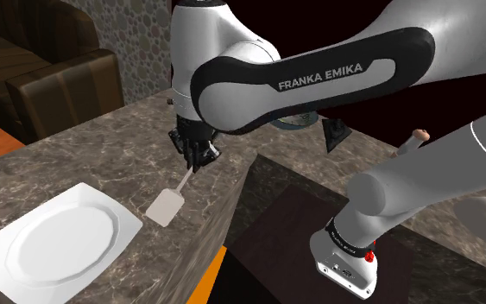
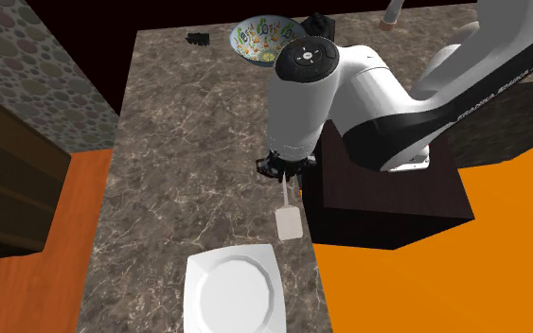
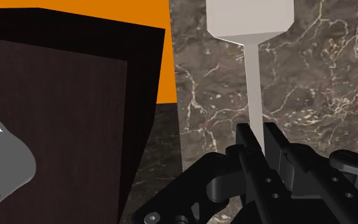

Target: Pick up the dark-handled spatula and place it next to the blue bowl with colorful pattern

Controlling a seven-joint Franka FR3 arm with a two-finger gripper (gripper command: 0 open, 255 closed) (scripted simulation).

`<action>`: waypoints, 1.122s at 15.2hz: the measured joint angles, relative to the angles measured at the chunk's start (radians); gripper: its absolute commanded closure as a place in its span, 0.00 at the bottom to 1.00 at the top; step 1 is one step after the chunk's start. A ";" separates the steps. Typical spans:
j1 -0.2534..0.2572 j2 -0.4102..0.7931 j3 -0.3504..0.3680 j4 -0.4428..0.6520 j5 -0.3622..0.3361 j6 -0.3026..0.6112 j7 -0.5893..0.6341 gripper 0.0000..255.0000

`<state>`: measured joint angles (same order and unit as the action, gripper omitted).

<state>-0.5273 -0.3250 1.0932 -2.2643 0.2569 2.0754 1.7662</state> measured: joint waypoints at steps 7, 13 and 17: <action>0.091 -0.140 -0.154 -0.076 0.080 -0.064 -0.117 1.00; 0.178 -0.323 -0.346 -0.263 0.131 -0.089 -0.289 1.00; 0.209 -0.437 -0.458 -0.368 0.127 -0.121 -0.387 1.00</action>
<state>-0.3184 -0.7623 0.6352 -2.6328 0.3835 1.9545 1.3791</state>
